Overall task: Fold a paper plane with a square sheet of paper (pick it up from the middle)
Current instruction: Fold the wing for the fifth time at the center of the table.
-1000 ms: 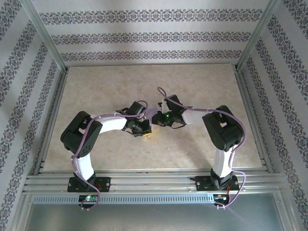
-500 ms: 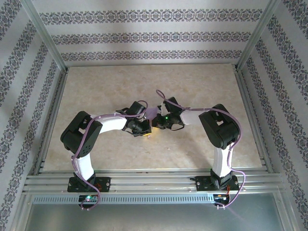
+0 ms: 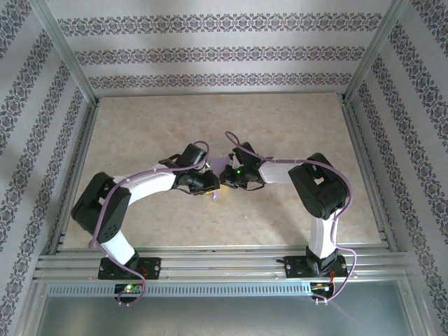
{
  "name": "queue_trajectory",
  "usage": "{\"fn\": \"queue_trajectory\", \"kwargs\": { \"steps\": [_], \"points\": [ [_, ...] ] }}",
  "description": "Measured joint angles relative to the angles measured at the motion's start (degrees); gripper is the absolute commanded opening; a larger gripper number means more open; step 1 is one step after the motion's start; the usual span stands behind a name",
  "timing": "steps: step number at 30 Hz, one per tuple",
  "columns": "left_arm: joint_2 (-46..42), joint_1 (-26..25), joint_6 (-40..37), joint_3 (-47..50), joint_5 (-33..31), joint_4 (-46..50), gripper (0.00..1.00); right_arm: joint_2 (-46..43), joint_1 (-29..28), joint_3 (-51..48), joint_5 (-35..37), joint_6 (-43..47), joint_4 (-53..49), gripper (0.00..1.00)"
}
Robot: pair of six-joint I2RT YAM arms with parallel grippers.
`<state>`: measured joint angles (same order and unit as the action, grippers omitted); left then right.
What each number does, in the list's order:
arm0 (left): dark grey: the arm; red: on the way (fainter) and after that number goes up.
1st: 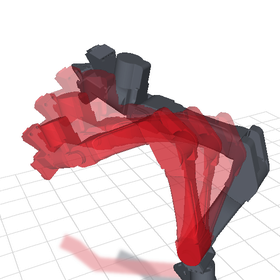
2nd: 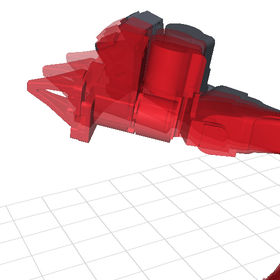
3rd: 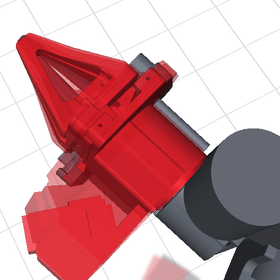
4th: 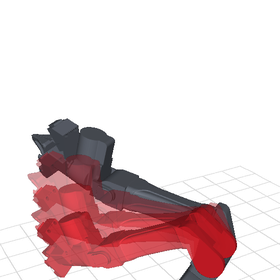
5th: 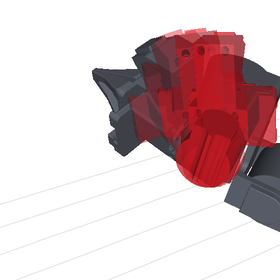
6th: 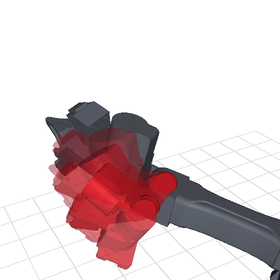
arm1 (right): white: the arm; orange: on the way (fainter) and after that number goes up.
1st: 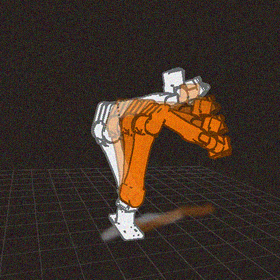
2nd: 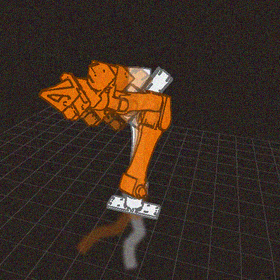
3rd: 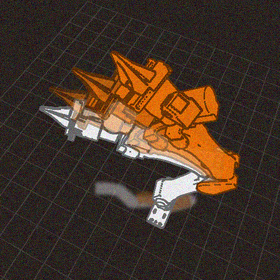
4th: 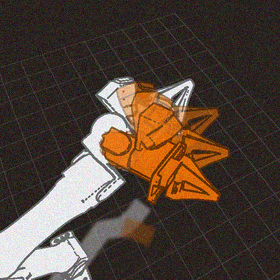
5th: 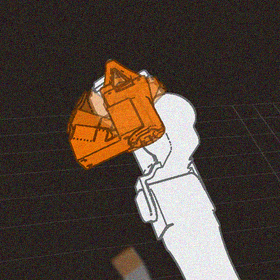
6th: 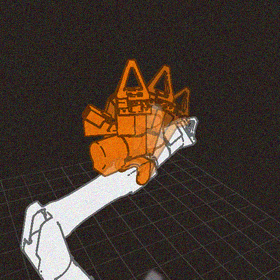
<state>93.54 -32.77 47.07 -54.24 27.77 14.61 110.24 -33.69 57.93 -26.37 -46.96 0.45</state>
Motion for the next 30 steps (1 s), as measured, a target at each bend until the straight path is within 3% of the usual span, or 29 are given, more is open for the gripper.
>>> {"fn": "queue_trajectory", "kwargs": {
  "steps": [4,12,23,30],
  "points": [
    [-2.51,0.35,2.80,3.87,-0.42,-0.28,0.25,-0.50,-0.68,-0.63,1.86,-2.32,0.81,0.09],
    [2.05,0.63,5.29,5.49,-0.37,-2.19,0.23,-0.79,-0.72,-1.60,2.19,-4.66,2.43,0.09],
    [4.22,0.63,4.79,4.07,0.13,-3.48,0.08,-0.87,-0.87,-2.08,2.23,-5.68,3.37,0.08],
    [4.70,0.63,3.98,4.07,0.33,-3.48,0.07,-0.87,-0.98,-2.08,2.54,-5.84,3.48,0.08]
  ]
}}
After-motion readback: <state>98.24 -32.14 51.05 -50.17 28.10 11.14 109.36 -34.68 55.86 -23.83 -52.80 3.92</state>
